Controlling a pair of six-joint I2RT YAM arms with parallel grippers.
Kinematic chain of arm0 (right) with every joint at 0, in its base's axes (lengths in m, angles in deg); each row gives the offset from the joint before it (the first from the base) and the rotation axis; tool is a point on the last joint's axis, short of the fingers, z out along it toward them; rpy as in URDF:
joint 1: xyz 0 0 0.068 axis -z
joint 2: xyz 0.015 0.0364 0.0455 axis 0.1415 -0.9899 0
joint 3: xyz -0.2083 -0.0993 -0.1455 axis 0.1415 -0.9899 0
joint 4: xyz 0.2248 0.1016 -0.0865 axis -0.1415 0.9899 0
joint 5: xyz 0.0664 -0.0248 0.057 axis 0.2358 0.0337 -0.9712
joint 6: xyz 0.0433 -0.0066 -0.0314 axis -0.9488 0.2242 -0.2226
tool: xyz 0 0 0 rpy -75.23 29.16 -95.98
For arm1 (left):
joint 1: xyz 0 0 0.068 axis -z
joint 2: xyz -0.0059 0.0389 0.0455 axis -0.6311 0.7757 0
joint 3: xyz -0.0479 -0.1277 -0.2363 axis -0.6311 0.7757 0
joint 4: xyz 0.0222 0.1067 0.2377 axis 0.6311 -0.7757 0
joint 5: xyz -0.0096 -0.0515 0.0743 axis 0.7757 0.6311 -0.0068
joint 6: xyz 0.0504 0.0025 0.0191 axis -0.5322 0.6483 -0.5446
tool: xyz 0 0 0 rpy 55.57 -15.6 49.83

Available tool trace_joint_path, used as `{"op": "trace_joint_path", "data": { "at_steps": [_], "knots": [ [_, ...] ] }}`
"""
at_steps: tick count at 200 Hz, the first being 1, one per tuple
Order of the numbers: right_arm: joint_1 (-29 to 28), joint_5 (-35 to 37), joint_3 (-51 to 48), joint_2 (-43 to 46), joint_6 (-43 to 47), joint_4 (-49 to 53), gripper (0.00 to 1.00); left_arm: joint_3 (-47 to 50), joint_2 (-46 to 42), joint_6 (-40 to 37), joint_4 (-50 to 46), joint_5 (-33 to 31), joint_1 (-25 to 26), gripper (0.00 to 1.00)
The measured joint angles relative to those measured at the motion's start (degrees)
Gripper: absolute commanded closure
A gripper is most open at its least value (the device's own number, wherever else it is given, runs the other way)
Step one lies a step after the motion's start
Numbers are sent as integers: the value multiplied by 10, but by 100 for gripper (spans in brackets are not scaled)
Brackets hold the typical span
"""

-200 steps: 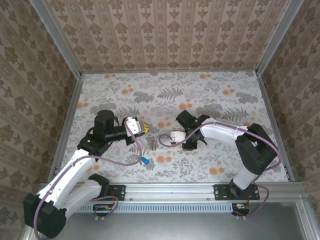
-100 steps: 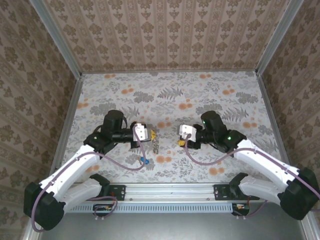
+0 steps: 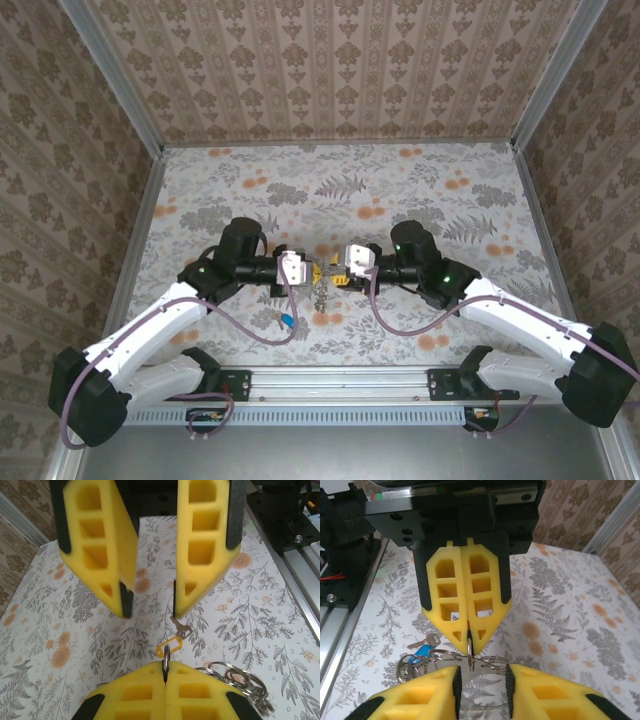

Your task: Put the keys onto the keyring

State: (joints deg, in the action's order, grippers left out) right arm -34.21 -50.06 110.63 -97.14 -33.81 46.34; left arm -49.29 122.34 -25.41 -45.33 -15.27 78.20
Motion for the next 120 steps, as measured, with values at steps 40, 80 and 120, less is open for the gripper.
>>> {"op": "trace_joint_path", "data": {
  "at_steps": [40,80,120],
  "knots": [
    [-7,2,0,-9,0,-2,69,0,8,7,4,-10,7,100],
    [-8,4,0,-9,0,-3,69,-1,13,11,15,-12,7,100],
    [-8,15,0,-14,1,-2,73,-6,16,13,19,-15,7,100]
  ]
}}
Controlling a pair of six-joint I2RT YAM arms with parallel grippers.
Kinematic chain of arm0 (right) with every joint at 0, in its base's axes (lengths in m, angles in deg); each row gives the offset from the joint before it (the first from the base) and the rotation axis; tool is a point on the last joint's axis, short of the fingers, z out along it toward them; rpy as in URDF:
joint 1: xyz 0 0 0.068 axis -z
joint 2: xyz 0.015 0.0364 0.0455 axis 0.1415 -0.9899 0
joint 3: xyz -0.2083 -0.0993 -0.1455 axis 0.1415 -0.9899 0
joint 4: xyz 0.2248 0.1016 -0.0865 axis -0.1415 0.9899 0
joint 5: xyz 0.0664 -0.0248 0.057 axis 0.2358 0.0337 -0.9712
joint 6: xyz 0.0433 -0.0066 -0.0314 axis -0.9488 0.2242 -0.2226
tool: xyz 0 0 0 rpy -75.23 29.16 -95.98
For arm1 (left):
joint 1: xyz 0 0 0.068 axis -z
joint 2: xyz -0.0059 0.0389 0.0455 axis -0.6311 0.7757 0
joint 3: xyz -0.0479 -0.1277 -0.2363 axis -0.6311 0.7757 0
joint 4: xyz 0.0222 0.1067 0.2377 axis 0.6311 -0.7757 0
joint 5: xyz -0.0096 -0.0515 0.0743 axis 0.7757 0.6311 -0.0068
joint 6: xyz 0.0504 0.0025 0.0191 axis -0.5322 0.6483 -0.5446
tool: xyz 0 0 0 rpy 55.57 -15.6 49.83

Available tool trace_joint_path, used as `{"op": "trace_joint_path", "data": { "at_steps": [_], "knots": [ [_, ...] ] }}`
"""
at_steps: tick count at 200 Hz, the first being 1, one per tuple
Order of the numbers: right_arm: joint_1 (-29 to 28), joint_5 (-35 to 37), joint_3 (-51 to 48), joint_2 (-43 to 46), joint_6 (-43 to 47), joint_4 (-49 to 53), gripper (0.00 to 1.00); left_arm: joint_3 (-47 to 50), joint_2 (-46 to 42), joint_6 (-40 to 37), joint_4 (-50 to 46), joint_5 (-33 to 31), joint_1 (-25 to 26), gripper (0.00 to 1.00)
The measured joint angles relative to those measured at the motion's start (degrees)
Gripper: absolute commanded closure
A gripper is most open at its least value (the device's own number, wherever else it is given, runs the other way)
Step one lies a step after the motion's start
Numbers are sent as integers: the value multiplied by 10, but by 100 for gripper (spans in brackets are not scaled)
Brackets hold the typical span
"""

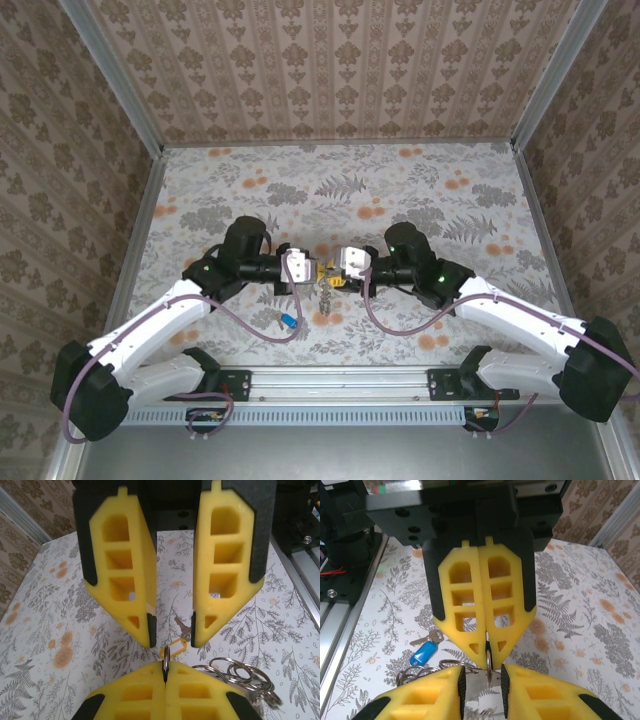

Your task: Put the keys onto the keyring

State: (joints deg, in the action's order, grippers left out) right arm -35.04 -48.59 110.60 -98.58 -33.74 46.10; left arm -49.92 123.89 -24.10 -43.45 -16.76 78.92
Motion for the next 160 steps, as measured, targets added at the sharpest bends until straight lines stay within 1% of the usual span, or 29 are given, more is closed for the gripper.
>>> {"op": "trace_joint_path", "data": {
  "at_steps": [21,27,32,35,41,54,62,80,92,97,115,141,160],
  "knots": [
    [0,4,0,-6,0,0,74,-5,0,0,2,0,0,100],
    [0,5,0,-7,0,0,76,-6,0,0,3,0,1,100],
    [0,4,-1,-8,0,0,79,-6,0,0,3,0,2,100],
    [0,5,-1,-9,-2,-1,83,-7,0,0,3,0,2,100],
    [0,5,-1,-10,-3,-1,88,-7,0,0,3,0,4,100],
    [0,5,-2,-11,-4,-2,94,-7,0,0,-2,-2,7,100],
    [0,6,-3,-11,-5,-3,100,-7,0,1,-4,-4,7,100],
    [0,7,-7,-11,-6,-12,100,-9,0,2,-8,-7,7,100],
    [2,7,-11,-10,-11,-23,100,-12,0,1,-9,-11,7,87],
    [2,7,-14,-9,-14,-32,100,-14,0,3,-10,-13,7,80],
    [9,-1,-38,3,-37,-72,100,-21,0,13,-12,-17,7,74],
    [28,-15,-85,30,-86,-143,100,-24,-13,23,-15,-12,1,73],
    [37,-31,-102,40,-116,-193,100,-24,-27,37,-12,-9,-6,73]
  ]
}}
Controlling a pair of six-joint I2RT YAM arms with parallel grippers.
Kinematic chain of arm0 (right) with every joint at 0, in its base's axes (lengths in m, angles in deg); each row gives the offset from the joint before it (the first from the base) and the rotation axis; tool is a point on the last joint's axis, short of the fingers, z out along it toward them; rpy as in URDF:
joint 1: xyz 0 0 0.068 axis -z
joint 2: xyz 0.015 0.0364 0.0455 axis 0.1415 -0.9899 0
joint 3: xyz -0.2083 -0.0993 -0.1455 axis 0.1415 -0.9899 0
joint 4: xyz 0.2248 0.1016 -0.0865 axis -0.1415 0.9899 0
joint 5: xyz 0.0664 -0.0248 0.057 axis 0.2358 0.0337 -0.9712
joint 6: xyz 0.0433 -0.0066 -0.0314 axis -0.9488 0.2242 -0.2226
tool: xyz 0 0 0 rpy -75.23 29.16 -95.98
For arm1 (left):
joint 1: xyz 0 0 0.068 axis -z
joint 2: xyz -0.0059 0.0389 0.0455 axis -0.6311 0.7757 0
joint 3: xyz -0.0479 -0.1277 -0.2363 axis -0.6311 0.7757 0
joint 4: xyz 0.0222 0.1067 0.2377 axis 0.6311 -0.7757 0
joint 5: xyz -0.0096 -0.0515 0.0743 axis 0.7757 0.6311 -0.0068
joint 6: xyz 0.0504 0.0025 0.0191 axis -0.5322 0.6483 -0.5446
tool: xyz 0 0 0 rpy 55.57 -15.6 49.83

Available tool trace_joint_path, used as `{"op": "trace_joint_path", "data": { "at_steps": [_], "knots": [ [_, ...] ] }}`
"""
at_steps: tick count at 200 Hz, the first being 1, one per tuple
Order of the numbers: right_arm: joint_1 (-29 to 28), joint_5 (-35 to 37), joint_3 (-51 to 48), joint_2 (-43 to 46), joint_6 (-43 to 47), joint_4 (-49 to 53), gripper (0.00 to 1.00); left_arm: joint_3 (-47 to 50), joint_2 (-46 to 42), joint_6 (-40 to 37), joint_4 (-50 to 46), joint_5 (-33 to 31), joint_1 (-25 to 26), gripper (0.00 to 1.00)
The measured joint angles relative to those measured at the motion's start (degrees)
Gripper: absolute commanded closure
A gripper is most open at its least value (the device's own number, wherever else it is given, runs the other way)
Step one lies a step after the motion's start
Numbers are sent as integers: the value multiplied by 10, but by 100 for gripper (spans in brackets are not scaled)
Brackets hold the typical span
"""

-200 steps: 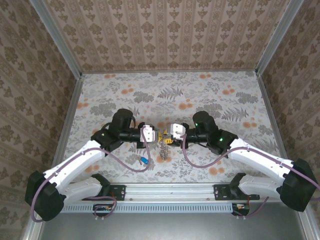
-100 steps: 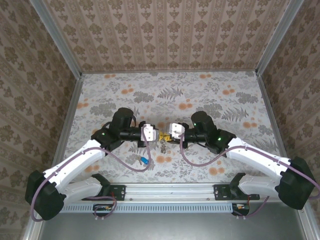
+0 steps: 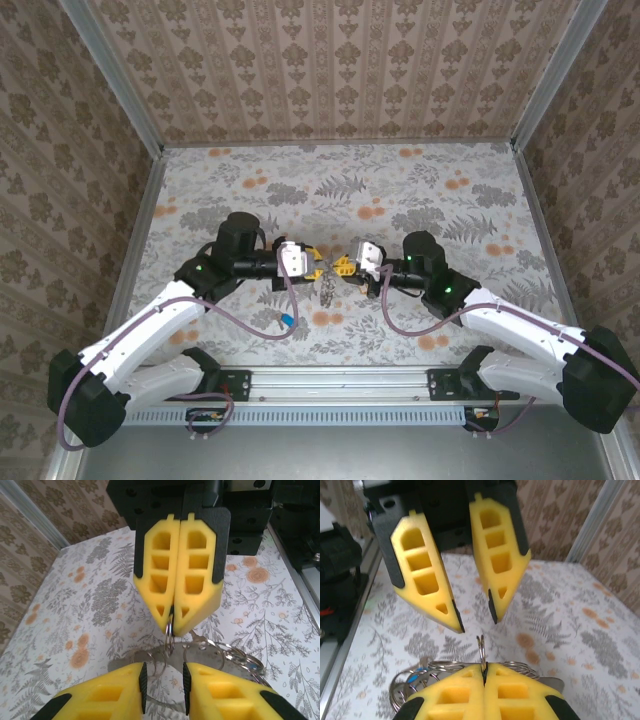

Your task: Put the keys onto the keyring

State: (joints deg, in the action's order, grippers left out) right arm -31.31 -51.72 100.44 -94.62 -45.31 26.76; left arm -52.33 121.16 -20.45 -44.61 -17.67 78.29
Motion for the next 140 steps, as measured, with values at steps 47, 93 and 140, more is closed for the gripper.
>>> {"op": "trace_joint_path", "data": {
  "at_steps": [47,93,140],
  "knots": [
    [6,-44,-7,0,-56,-108,100,0,-8,26,24,23,-3,74],
    [6,-61,-7,0,-80,-147,100,0,-8,50,60,37,-3,74],
    [6,-61,-8,0,-80,-148,100,0,-8,77,92,51,-3,77]
  ]
}}
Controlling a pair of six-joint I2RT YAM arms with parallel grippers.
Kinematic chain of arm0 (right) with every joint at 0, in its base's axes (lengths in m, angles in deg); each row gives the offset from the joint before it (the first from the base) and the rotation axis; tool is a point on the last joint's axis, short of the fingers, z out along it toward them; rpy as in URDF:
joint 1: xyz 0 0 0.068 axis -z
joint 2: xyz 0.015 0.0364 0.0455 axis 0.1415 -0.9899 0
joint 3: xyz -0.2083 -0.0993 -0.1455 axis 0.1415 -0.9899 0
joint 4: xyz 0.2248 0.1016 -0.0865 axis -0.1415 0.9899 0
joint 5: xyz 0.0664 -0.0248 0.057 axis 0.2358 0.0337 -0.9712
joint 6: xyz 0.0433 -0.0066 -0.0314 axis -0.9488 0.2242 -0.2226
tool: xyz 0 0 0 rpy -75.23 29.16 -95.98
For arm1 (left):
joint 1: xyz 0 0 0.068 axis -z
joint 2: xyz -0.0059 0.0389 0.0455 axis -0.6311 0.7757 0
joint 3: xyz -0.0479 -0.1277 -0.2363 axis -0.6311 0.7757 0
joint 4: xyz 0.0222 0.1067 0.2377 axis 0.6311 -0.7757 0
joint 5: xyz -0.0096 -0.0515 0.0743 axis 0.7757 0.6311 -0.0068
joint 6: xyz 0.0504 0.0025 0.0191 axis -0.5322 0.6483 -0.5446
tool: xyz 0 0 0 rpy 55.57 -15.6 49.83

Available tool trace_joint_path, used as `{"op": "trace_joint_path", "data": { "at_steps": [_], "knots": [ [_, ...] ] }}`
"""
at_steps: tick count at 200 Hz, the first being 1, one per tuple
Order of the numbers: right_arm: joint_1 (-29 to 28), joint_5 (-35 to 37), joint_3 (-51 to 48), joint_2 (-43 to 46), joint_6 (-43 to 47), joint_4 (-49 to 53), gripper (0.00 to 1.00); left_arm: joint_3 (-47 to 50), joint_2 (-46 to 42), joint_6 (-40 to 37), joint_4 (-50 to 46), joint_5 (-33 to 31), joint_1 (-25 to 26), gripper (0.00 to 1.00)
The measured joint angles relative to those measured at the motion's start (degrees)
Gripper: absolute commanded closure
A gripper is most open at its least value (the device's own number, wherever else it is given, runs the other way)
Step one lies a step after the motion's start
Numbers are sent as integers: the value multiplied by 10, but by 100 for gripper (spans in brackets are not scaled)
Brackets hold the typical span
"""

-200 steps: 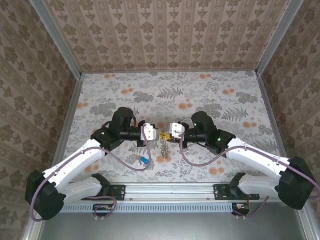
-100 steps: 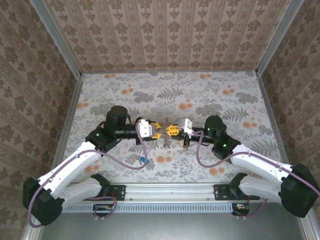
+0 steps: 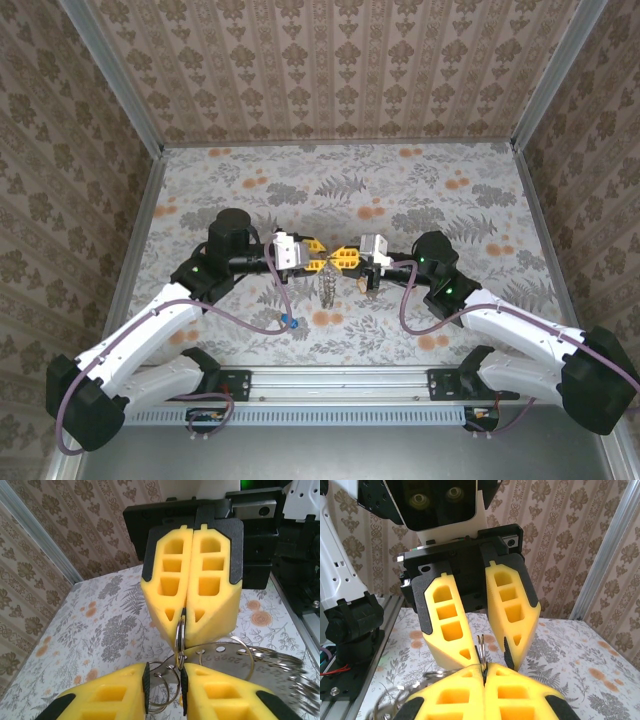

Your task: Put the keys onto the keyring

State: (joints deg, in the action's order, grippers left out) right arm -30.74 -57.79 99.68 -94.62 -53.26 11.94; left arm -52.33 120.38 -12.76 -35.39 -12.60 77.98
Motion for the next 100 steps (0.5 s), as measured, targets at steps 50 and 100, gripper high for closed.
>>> {"op": "trace_joint_path", "data": {
  "at_steps": [50,100],
  "knots": [
    [0,0,0,0,0,-2,100,0,0,10,1,10,0,83],
    [0,3,-2,0,4,7,100,-1,0,20,4,21,0,78]
  ]
}}
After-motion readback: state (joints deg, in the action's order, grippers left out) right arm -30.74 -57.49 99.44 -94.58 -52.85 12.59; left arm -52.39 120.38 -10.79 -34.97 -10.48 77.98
